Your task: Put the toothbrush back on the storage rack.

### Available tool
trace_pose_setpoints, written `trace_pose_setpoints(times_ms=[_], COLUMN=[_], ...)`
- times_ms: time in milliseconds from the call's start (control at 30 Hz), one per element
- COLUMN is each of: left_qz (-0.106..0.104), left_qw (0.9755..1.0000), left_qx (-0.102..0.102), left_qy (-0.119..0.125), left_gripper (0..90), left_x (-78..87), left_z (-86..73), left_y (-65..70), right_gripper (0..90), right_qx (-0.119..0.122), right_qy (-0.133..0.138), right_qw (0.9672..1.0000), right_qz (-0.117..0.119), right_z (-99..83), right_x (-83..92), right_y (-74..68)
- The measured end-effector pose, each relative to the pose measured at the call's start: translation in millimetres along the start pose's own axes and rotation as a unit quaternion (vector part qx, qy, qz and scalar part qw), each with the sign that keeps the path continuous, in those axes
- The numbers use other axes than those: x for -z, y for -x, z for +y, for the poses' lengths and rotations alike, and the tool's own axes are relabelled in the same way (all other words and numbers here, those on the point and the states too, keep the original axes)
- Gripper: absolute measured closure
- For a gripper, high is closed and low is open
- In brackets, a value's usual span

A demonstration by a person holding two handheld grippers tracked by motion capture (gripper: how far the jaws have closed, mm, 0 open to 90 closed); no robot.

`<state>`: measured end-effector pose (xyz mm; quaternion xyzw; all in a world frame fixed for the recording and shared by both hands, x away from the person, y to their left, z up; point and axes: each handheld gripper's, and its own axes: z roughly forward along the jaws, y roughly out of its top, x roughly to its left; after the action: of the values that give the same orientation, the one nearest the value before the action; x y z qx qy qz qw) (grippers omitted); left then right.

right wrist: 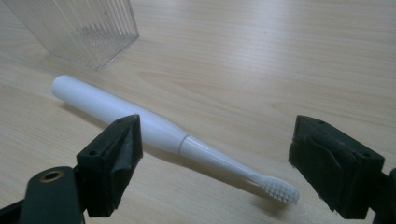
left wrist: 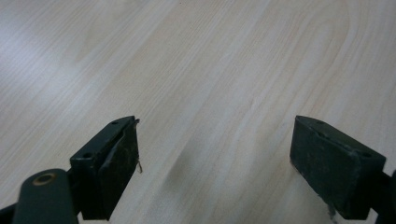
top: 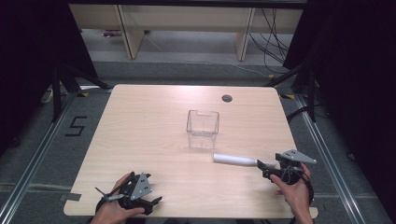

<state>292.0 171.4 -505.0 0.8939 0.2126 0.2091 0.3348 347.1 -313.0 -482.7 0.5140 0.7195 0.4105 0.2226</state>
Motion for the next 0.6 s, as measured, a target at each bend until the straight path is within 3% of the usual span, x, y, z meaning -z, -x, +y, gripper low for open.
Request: trace_pose_setpoints(times_ms=[33,67,100,167,233,300,400,467,533,600], left_qz=[0.003,0.003,0.002,0.002,0.001,0.0,-0.001,0.0,0.001,0.002], left_qw=[1.0,1.0,1.0,1.0,1.0,1.0,1.0,1.0,1.0,0.9999], left_qx=[-0.005,-0.004,0.004,0.004,0.005,0.006,0.006,0.007,0.008,0.01], left_qy=[-0.004,-0.003,0.003,0.003,0.002,0.001,0.002,0.003,0.003,0.005], left_gripper=[15.1,15.1,15.1,15.1,15.1,15.1,15.1,15.1,15.1,15.1], left_x=[0.6,0.4,-0.5,-0.7,-1.0,-1.7,-1.5,-1.0,-0.4,-0.6], left_z=[0.0,-0.1,-0.4,-0.5,-0.4,-0.5,-0.5,-0.6,-0.5,-0.5], left_y=[-1.2,-1.4,-0.4,-0.5,-0.3,0.0,0.1,-0.1,-0.4,-0.3], right_gripper=[18.3,18.9,19.4,22.9,24.0,26.7,31.8,34.9,44.2,44.7], right_qx=[-0.006,0.004,-0.006,0.006,-0.007,0.012,0.009,0.015,0.047,0.038], right_qy=[-0.006,0.003,-0.004,0.003,0.001,0.001,-0.004,-0.006,-0.003,-0.007], right_qw=[1.0,1.0,1.0,0.9999,0.9999,0.9998,0.9999,0.9996,0.9986,0.9987], right_qz=[-0.001,0.0,0.002,0.009,0.01,0.014,0.008,0.021,0.023,0.034], right_z=[0.6,1.3,2.1,4.5,7.0,12.5,15.3,18.7,23.3,25.0], right_x=[0.9,-0.9,-0.9,-3.6,-5.5,-10.2,-12.9,-16.1,-22.6,-24.8], right_y=[-1.3,-0.5,-2.5,-2.0,-4.7,-4.1,-8.7,-12.5,-16.1,-18.4])
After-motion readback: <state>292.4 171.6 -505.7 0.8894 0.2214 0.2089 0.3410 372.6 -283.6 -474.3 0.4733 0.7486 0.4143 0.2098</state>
